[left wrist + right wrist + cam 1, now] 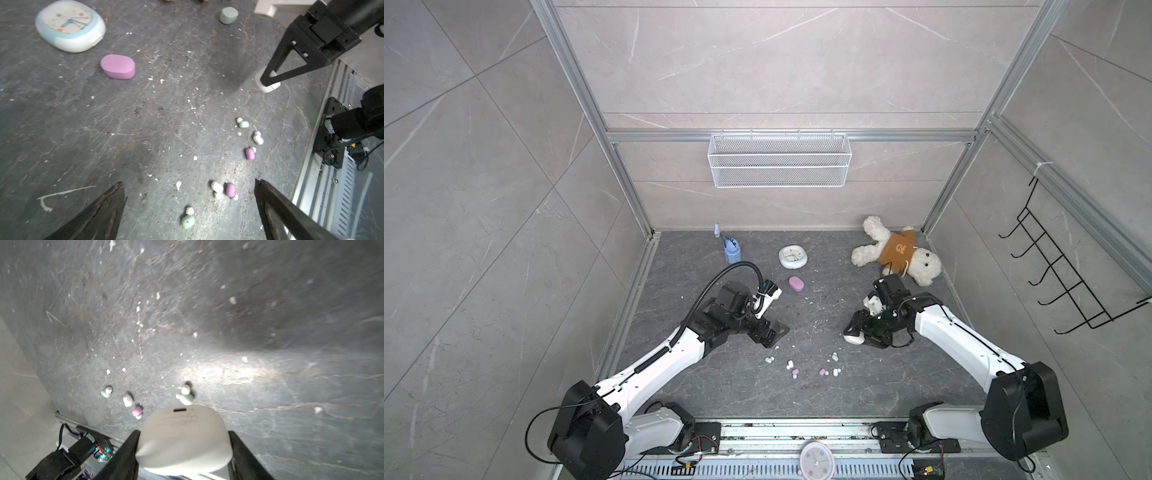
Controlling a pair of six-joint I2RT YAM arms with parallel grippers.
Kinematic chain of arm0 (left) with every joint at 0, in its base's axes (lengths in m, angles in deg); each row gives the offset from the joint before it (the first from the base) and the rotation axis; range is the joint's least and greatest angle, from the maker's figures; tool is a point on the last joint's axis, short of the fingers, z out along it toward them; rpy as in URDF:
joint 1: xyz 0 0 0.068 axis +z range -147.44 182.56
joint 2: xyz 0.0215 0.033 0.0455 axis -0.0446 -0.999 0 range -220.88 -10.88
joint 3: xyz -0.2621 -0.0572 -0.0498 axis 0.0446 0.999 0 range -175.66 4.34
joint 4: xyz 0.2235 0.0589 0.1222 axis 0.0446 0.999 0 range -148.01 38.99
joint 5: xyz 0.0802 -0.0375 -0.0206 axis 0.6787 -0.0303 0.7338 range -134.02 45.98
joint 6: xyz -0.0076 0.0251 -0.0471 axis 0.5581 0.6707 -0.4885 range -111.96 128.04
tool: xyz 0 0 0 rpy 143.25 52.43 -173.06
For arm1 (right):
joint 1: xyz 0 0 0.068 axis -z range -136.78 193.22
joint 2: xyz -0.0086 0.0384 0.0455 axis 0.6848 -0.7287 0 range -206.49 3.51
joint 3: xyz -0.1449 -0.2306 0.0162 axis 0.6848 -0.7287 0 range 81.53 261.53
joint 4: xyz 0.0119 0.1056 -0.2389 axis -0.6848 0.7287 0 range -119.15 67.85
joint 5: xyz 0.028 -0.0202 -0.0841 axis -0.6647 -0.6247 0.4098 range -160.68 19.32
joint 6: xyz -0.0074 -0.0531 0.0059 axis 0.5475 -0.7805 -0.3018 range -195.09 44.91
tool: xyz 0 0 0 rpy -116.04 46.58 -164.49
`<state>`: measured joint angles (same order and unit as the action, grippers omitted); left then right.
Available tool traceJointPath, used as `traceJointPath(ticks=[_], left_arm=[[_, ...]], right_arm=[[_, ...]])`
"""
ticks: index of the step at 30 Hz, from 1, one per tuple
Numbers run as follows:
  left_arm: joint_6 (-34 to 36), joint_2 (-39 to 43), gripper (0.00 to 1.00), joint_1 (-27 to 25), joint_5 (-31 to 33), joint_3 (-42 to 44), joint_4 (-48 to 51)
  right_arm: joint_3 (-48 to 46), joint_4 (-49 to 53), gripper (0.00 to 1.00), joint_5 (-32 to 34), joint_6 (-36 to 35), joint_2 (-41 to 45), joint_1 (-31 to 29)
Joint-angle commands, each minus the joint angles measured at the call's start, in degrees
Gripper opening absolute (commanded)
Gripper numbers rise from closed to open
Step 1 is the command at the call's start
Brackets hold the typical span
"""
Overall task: Insert the wireless bluetooth earbuds into the charging case
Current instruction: 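Lift the case and carry it toward the left gripper while the left arm approaches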
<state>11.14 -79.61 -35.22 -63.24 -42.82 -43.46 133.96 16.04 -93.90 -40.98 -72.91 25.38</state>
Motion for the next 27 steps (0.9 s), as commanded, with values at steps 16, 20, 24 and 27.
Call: traceJointPath(ticks=[16,20,24,27], left_arm=[[11.7,-5.6,0.97,-7.2,-9.5,-0.6,-13.2],[12.6,-6.8,0.95,-7.1,-12.6,-1.5,-13.3],[13.5,-7.4,0.92,-7.2,-13.3,-2.1,-13.0],[13.5,-7.7,0.90,-7.2,-13.4,-2.4,-14.0]], right_arm=[[5.7,-12.9,0.49,-10.7,11.5,2.0,-11.9],[7.1,-13.4,0.49,-12.6,11.2,1.6,-12.5],[8.5,-12.5,0.50,-13.7,10.0,0.8,-13.0],[8.9,-12.6,0.50,-14.3,9.8,0.2,-13.4]])
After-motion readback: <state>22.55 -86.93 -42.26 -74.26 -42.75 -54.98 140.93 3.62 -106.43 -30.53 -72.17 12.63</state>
